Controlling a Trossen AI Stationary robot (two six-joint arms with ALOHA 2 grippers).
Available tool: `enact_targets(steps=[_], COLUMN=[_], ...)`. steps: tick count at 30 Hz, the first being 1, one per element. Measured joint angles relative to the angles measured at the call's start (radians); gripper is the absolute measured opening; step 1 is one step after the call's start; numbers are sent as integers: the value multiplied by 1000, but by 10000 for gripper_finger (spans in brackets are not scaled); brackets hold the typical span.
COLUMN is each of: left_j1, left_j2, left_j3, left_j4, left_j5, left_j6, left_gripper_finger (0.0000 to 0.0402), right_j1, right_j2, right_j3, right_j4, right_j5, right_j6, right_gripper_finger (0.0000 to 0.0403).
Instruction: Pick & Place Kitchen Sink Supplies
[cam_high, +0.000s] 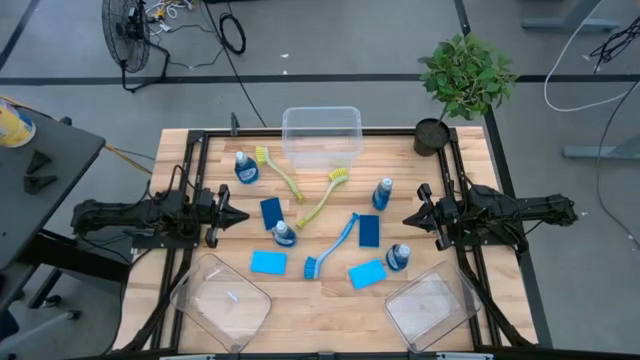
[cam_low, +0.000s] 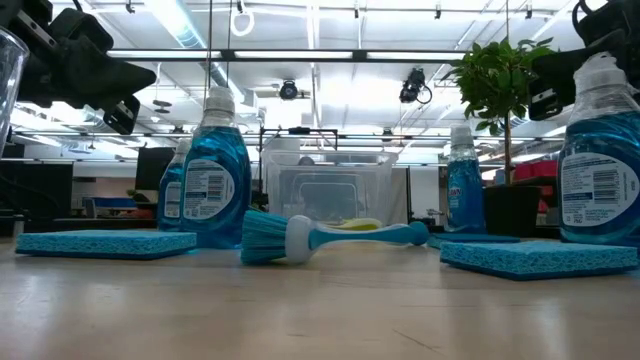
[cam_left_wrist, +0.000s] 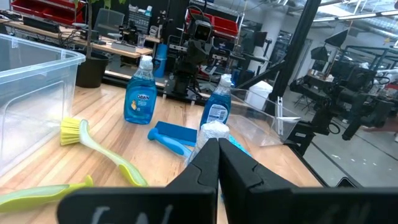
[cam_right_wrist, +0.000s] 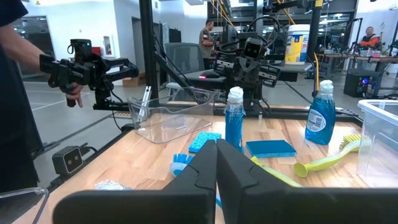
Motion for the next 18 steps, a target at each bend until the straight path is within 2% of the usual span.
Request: enact_targets(steps=[9, 18], left_j1=[0, 0], left_j2=[0, 0], left_j3=[0, 0], left_j4=[13, 92], left_j5=[0, -36], left_j6=[-88, -107], left_gripper_finger=[7, 7], right_j1=[0, 0], right_j2=[0, 0], right_j3=[0, 0], right_j4=[0, 9], right_j5=[1, 76], right_j6=[1, 42], right_gripper_finger=[9, 9])
